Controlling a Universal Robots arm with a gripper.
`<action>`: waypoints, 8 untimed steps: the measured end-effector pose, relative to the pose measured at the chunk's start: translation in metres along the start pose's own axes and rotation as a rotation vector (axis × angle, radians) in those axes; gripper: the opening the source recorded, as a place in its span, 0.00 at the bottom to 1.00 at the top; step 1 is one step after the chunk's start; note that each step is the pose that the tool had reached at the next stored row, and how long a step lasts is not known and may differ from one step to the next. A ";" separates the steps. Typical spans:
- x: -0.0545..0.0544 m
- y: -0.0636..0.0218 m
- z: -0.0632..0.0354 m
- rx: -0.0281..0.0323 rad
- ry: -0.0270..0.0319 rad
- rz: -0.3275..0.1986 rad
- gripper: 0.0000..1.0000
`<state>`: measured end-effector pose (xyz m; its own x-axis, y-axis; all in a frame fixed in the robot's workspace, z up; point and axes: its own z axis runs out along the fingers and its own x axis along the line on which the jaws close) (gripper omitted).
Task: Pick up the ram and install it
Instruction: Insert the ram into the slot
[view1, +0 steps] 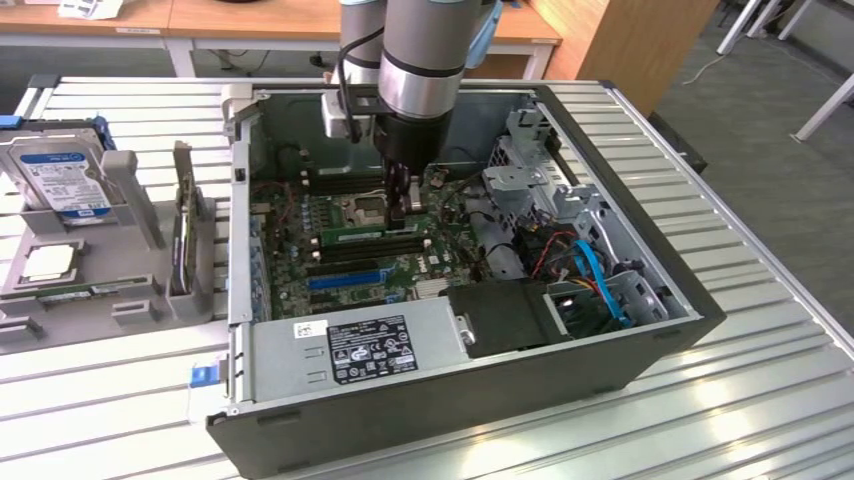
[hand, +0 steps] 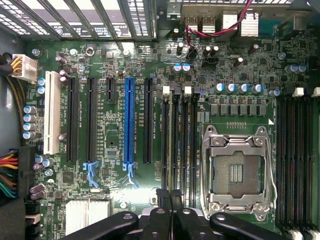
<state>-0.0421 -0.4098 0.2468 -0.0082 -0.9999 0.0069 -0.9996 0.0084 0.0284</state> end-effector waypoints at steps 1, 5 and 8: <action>0.000 0.0000 0.0000 0.0000 0.0000 0.000 0.12; 0.000 0.0000 0.0007 0.0002 -0.0005 0.000 0.12; 0.000 -0.0001 0.0022 0.0000 -0.0001 0.000 0.12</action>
<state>-0.0421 -0.4098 0.2445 -0.0083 -0.9999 0.0068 -0.9996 0.0085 0.0284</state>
